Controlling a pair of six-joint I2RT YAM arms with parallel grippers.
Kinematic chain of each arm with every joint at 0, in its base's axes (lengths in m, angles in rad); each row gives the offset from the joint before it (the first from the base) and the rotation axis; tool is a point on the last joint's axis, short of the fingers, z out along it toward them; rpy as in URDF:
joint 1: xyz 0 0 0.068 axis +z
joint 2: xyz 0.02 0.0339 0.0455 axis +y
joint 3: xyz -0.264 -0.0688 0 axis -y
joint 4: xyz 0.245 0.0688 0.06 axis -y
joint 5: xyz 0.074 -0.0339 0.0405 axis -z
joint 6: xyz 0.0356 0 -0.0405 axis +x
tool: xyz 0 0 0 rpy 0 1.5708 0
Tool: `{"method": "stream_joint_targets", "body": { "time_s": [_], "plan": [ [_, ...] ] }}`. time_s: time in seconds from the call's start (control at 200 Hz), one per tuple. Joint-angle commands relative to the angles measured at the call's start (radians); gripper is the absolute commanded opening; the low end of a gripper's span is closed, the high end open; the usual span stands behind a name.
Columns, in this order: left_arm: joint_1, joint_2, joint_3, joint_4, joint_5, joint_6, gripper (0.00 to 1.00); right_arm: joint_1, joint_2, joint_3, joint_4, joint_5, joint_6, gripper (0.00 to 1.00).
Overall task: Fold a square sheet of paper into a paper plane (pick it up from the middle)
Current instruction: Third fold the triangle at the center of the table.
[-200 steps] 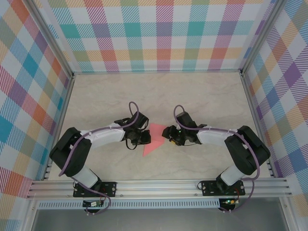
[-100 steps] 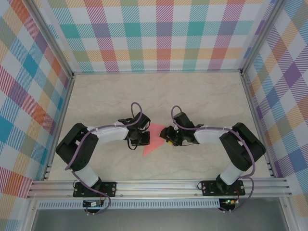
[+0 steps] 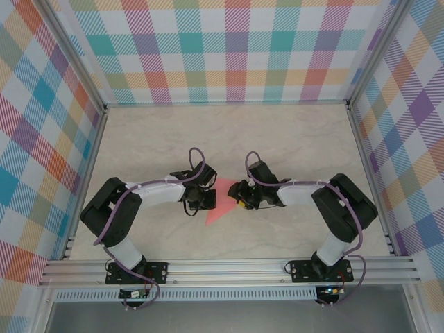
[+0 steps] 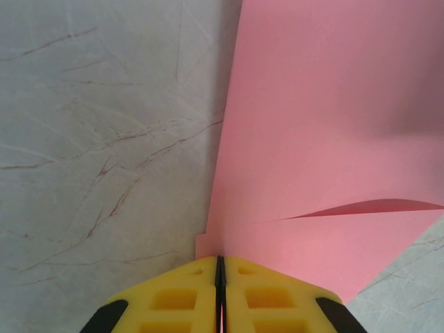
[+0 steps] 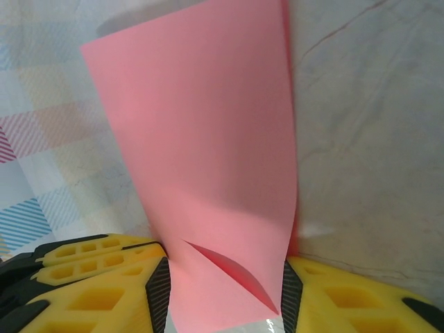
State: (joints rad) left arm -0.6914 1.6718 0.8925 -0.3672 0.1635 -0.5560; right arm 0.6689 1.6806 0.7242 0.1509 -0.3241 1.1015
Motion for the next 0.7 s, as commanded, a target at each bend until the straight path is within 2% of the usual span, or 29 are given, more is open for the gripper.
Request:
{"method": "stream_joint_targets", "body": {
  "time_s": [0.0,0.57,0.695],
  "plan": [
    [0.006,0.009,-0.033,-0.012,-0.003,0.016,0.09,0.006,0.014,0.03,0.041,-0.013,0.009,0.45],
    [0.006,-0.025,-0.047,-0.003,0.013,0.036,0.11,-0.03,0.066,0.067,0.043,-0.036,-0.072,0.44],
    [0.005,-0.027,-0.053,0.003,0.015,0.037,0.12,-0.044,0.09,0.084,0.059,-0.073,-0.093,0.42]
  ]
}}
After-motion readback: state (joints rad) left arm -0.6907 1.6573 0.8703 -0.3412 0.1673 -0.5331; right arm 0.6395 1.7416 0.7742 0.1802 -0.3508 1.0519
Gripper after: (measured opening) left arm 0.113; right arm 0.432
